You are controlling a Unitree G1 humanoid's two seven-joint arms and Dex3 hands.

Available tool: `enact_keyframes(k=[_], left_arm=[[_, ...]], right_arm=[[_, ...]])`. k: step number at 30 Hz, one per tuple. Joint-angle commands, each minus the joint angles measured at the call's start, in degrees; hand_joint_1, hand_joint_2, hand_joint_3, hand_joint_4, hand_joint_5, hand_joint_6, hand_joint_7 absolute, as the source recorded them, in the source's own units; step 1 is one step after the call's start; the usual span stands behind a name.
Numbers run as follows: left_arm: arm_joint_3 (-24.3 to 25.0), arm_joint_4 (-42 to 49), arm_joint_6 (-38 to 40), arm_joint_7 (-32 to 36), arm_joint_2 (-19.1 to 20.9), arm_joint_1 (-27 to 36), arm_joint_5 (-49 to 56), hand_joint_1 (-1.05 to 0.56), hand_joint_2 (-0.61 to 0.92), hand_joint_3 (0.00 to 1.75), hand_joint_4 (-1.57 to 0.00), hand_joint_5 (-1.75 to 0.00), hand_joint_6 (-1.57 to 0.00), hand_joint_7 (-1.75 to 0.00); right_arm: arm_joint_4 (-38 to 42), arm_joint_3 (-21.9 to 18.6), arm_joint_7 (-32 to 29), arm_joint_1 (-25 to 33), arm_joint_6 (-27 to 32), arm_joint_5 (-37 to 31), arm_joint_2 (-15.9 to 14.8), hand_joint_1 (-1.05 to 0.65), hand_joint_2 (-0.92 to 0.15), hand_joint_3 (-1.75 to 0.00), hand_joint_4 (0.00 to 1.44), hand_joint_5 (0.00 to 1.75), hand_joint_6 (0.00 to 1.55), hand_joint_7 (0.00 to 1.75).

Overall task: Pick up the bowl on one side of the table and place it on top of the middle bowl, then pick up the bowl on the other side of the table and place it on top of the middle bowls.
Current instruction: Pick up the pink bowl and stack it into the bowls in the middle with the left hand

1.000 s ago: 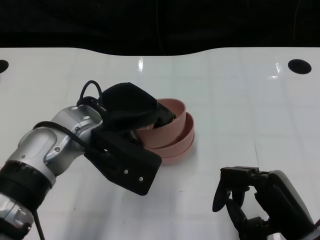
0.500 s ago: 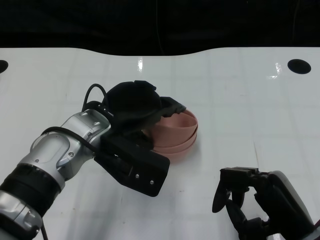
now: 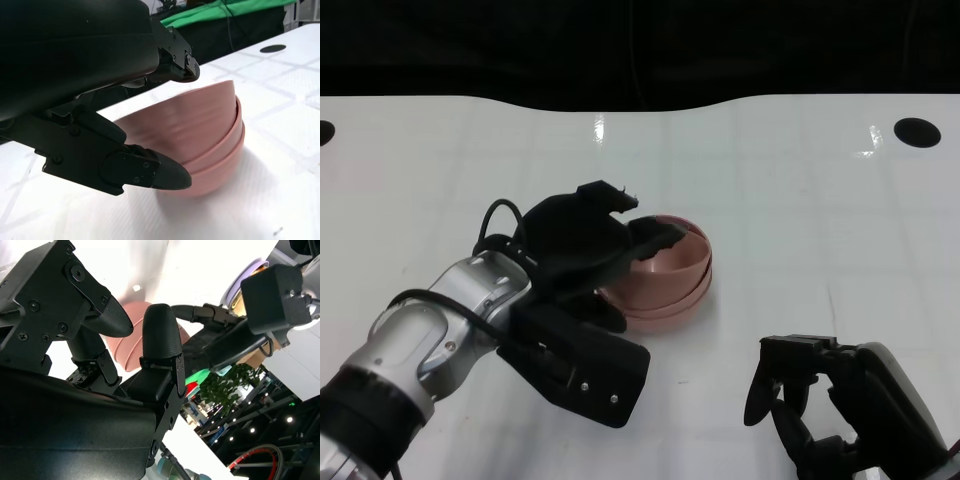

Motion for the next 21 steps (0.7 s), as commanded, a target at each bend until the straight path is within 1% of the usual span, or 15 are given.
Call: enact_keyframes(k=[1,5,9,11,17,21], left_arm=[[1.75,-3.25,0.67,-1.53,1.94,2.40,-1.61,-0.70,0.92,0.27,-0.02,-0.33,-0.22,0.00],[1.97,-4.12,1.03,-2.04,2.06,2.86,-1.67,-0.70,0.92,0.27,-0.02,-0.33,-0.22,0.00],[4.02,-9.24,0.59,-0.09,3.54,7.47,-2.72,-0.73,0.92,0.30,0.00,-0.32,-0.16,0.00],[4.56,-10.40,0.35,0.86,3.83,8.51,-2.43,-0.73,0.92,0.30,0.00,-0.31,-0.15,0.00],[6.58,-15.74,1.55,0.51,5.23,12.69,-2.11,-0.74,0.92,0.37,0.00,-0.15,-0.07,0.00],[9.47,-18.11,0.72,3.96,5.03,16.25,-3.74,-0.73,0.92,0.41,0.00,-0.13,-0.06,0.00]], right_arm=[[-0.28,-0.47,-0.29,0.12,-0.33,0.41,-0.39,-0.09,-0.12,-1.70,0.92,1.75,0.83,1.47],[-0.25,-0.46,-0.31,0.10,-0.35,0.44,-0.40,-0.09,-0.12,-1.70,0.92,1.75,0.83,1.47],[0.16,-0.42,-0.30,-0.11,-0.48,0.32,-0.60,-0.09,-0.12,-1.70,0.93,1.75,0.83,1.47],[0.33,-0.40,-0.35,-0.18,-0.62,0.32,-0.63,-0.09,-0.12,-1.70,0.93,1.75,0.83,1.48],[0.73,-0.38,-0.23,-0.42,-0.69,0.64,-0.63,-0.09,-0.12,-1.70,0.93,1.75,0.83,1.48],[0.77,-0.32,-0.24,-0.45,-0.46,0.57,-0.54,-0.10,-0.12,-1.71,0.93,1.75,0.83,1.49]])
